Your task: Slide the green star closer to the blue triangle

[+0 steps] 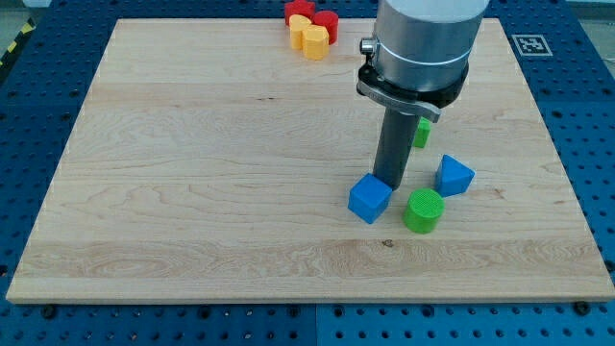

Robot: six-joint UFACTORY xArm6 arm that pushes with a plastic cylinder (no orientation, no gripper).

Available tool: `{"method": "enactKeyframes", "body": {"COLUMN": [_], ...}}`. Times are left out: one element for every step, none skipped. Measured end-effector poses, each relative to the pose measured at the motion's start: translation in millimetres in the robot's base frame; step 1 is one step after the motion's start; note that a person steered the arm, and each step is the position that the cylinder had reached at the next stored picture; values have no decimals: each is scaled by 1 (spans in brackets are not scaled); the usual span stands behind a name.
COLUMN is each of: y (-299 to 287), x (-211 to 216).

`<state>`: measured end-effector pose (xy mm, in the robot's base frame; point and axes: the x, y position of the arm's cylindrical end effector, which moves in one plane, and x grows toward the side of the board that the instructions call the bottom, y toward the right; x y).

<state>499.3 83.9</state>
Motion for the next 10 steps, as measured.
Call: {"method": "enactKeyframes", "body": {"y": [0, 6, 6, 6, 6, 12, 19, 19, 20, 37], "x": [-3, -26, -52, -66, -84, -91, -91, -102, -114, -114]}}
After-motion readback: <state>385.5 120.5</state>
